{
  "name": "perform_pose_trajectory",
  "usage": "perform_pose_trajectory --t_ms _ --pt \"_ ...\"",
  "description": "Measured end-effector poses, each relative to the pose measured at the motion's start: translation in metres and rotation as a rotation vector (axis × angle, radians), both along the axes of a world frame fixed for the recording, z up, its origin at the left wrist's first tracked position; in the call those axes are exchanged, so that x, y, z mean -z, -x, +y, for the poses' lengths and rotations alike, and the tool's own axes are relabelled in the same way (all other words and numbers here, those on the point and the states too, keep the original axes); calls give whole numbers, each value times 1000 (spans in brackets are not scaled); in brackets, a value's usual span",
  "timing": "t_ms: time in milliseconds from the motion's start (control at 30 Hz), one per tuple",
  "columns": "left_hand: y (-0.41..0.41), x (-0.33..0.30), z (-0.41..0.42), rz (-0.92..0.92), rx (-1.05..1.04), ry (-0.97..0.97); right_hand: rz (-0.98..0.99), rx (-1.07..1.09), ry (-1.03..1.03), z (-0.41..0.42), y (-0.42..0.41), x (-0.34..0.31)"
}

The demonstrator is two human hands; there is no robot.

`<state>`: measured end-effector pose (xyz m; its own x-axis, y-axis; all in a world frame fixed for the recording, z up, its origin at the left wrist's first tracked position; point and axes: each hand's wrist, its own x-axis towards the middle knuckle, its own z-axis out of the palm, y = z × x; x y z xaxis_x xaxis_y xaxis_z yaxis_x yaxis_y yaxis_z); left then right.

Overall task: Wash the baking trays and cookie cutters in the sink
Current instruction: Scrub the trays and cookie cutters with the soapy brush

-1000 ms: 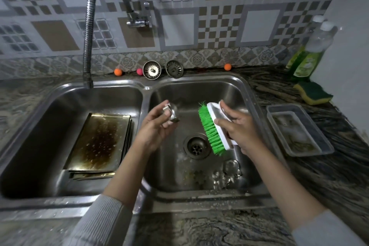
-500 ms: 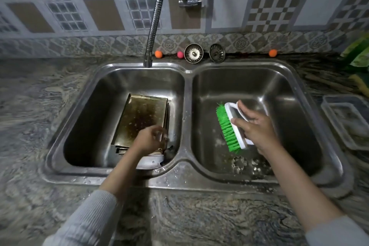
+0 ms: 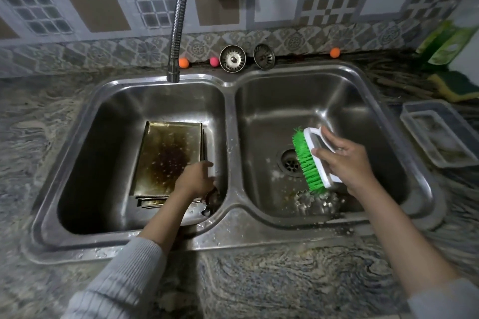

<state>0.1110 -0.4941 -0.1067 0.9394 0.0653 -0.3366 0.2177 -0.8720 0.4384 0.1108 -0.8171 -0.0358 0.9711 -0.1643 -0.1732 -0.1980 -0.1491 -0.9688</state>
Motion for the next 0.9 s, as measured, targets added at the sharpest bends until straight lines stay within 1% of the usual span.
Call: perform_pose_trajectory --t_ms 67,100,133,167,200,233,300,367,433,467,500,633,667,700,800,900 --pt "-4 -20 -17 -227 -179 116 -15 8 -10 -9 -3 -3" --pt "-5 -31 -31 -343 -234 179 -20 5 -13 -14 -4 -4" --pt "-7 -39 -48 -433 -263 241 -24 -1 -13 -20 -5 -5" --pt "-8 -47 -68 -485 -263 304 -27 -8 -11 -27 -5 -5" --pt "-8 -53 -90 -495 -234 362 -31 -14 -10 -34 -6 -5" --pt "-9 -55 -113 -465 -167 392 -33 -19 -10 -41 -8 -5" --pt "-12 -43 -158 -297 39 348 -30 -28 -7 -56 -10 -3" --pt "-16 -20 -195 -96 239 181 -21 -21 -14 -71 -13 0" --pt "-21 5 -223 93 387 -8 -18 -21 -24 -87 -15 1" --pt "-22 16 -230 157 444 -86 -22 -32 -27 -93 -16 1" --pt "-23 23 -238 200 490 -158 -24 -45 -28 -101 -17 1" --pt "-40 75 -249 270 714 -444 -35 -60 -25 -126 -23 3" --pt "-42 81 -251 294 750 -480 -43 -57 -28 -131 -24 4" --pt "-41 79 -255 325 746 -464 -49 -58 -32 -136 -25 4" --pt "-37 63 -261 299 728 -433 -51 -72 -31 -148 -29 3" --pt "-37 59 -261 244 603 -347 -63 -88 -5 -158 -31 -4"
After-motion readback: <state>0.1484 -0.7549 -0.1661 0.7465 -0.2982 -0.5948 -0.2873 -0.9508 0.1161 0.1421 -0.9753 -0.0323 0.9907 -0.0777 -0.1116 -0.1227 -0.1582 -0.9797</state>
